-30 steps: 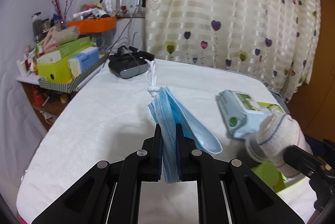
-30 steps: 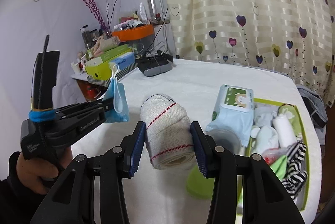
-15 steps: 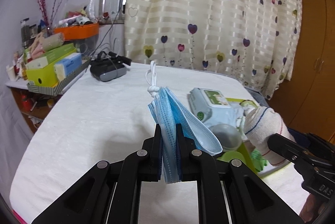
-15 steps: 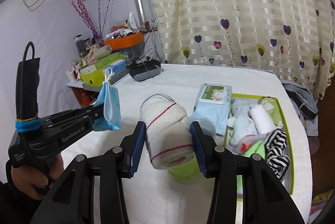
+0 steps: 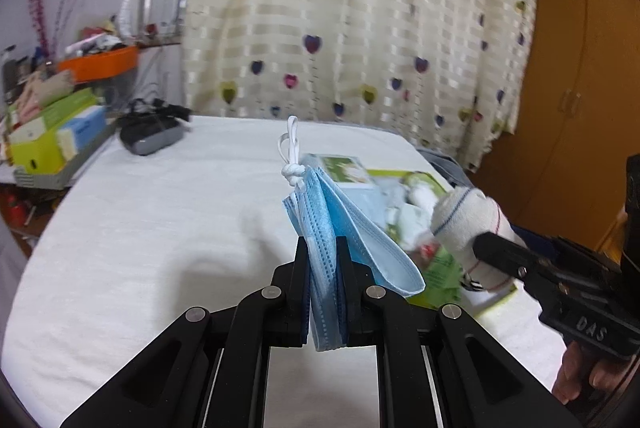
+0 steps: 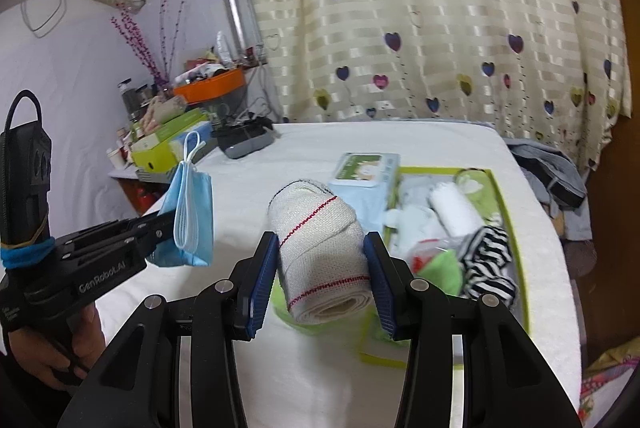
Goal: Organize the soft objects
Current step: 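Carry the blue mask and bandage roll with both tools over the box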
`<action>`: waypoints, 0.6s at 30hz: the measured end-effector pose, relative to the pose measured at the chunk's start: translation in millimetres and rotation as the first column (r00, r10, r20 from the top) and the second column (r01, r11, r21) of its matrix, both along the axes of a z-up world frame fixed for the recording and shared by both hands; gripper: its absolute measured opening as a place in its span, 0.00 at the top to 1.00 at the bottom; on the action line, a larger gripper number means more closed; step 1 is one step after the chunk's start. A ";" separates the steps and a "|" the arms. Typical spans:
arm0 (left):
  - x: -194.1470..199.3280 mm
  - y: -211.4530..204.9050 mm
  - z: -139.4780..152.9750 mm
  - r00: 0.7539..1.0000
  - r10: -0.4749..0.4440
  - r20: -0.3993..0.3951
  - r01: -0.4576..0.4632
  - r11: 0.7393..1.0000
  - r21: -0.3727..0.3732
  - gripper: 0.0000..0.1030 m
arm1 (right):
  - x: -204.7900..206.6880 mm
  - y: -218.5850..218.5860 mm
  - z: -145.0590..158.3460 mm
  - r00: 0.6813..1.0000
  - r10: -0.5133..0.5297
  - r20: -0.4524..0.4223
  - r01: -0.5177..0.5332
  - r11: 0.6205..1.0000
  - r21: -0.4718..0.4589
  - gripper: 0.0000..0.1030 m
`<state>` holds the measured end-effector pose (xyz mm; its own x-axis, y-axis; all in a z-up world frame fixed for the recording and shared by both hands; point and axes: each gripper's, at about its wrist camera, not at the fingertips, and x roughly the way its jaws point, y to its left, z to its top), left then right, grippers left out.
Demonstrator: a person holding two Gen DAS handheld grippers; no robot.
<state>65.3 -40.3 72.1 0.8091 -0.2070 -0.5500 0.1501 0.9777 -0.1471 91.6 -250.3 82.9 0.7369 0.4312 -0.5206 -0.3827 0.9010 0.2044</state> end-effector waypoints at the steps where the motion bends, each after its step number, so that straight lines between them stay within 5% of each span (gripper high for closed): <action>1: 1.0 -8.3 -1.4 1.000 -0.022 -0.003 0.022 1.000 0.002 0.90 | 0.2 -6.3 -0.3 1.000 -0.017 0.000 0.017 1.000 0.001 0.56; 18: 19.4 -94.7 -29.5 0.972 -0.218 -0.093 0.219 0.976 0.006 0.90 | 5.3 -79.3 -28.1 0.982 -0.169 -0.080 0.170 0.985 0.009 0.56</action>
<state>84.6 -135.1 42.6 0.6917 -0.3636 -0.6240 0.3469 0.9251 -0.1546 96.9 -329.5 54.8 0.7572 0.3123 -0.5738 -0.2071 0.9478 0.2426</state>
